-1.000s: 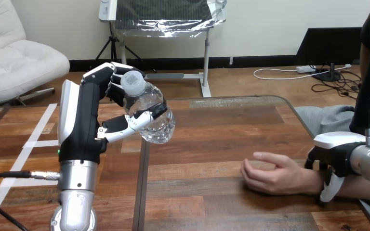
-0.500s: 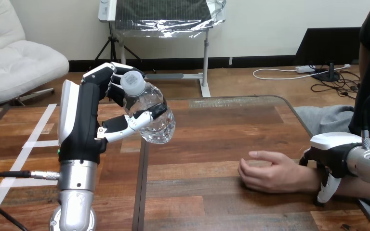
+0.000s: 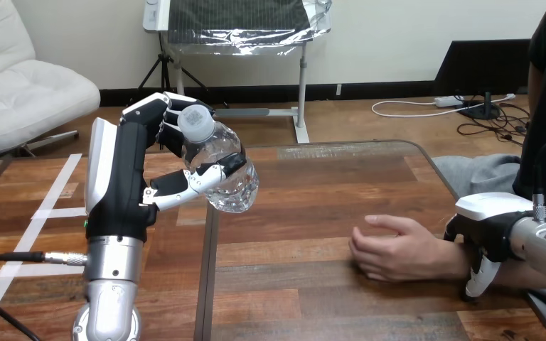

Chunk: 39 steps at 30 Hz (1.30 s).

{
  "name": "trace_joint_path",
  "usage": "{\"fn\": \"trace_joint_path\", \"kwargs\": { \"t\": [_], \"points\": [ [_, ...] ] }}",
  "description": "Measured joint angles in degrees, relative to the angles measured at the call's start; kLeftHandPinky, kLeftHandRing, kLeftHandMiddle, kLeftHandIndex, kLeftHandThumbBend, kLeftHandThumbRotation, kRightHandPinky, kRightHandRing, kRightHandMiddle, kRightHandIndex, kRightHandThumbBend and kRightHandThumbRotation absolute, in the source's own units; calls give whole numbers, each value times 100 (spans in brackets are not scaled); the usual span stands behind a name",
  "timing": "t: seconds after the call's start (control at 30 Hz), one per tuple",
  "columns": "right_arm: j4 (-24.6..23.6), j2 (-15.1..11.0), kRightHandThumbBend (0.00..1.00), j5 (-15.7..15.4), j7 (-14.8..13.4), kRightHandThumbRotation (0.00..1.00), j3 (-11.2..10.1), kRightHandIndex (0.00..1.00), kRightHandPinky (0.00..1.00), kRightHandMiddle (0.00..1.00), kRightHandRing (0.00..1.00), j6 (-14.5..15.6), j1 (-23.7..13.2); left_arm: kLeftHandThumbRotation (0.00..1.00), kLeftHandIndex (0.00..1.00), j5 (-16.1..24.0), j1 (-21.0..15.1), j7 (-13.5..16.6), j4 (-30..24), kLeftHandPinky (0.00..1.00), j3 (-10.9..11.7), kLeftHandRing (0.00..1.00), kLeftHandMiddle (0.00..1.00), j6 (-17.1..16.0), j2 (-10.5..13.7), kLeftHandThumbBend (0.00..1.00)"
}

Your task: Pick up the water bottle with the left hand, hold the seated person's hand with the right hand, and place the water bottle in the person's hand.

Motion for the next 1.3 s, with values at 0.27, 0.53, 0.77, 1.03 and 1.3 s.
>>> {"fn": "trace_joint_path", "kwargs": {
  "t": [0.27, 0.53, 0.77, 1.03, 1.3],
  "points": [
    [40, 3, 61, -26, 0, 0, 32, 54, 32, 55, 46, 22, -24, 0, 53, 6, 0, 0, 0, 39, 3, 40, 44, 3, 0, 55],
    [98, 5, 62, -31, -94, 0, 75, 51, 37, 56, 49, 11, -21, 0, 53, 20, 0, 0, -3, 39, 21, 40, 44, 8, 0, 55],
    [181, 10, 63, -22, -262, 0, 98, 47, 32, 52, 44, -73, -8, 0, 53, 20, 0, 0, -5, 39, 40, 40, 44, 17, 0, 55],
    [178, 10, 60, 39, -327, 0, 97, 51, 26, 50, 39, -55, 41, 0, 53, 19, 0, 0, -6, 39, 42, 40, 44, 23, 0, 55],
    [152, 15, 61, 193, -327, 0, 46, 58, 25, 49, 38, 30, 83, 0, 53, 30, 0, 0, -6, 39, 54, 40, 44, 29, 0, 55]
  ]
}}
